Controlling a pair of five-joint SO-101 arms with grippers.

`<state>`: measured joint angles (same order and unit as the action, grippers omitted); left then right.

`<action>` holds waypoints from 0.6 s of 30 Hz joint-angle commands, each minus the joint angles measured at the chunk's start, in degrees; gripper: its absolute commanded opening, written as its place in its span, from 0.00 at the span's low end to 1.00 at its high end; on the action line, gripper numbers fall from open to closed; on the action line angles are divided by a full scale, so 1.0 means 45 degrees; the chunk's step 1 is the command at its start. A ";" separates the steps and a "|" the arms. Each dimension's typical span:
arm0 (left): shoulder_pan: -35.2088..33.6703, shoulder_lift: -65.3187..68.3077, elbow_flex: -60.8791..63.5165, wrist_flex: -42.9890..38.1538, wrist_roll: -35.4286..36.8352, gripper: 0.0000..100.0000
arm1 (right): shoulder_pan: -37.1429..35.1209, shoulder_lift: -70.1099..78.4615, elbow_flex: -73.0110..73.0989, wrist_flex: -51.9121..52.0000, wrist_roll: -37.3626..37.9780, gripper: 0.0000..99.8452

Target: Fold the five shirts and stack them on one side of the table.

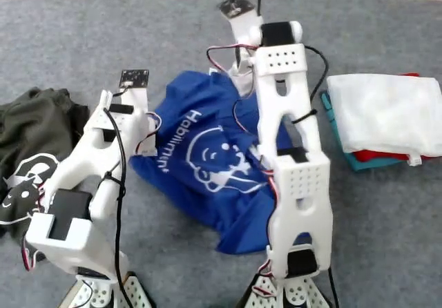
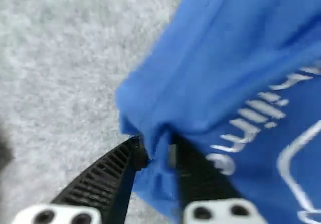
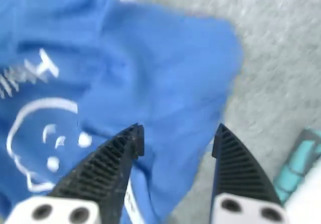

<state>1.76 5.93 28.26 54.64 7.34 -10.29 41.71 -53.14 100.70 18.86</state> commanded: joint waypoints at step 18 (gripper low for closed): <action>-0.2354 -0.9397 0.3878 0.3048 -0.1661 0.03 | -0.2579 0.1866 0.2471 -0.1485 0.0059 0.01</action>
<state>-4.48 -30.73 47.08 64.57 1.80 -23.74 49.45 -38.02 94.11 18.86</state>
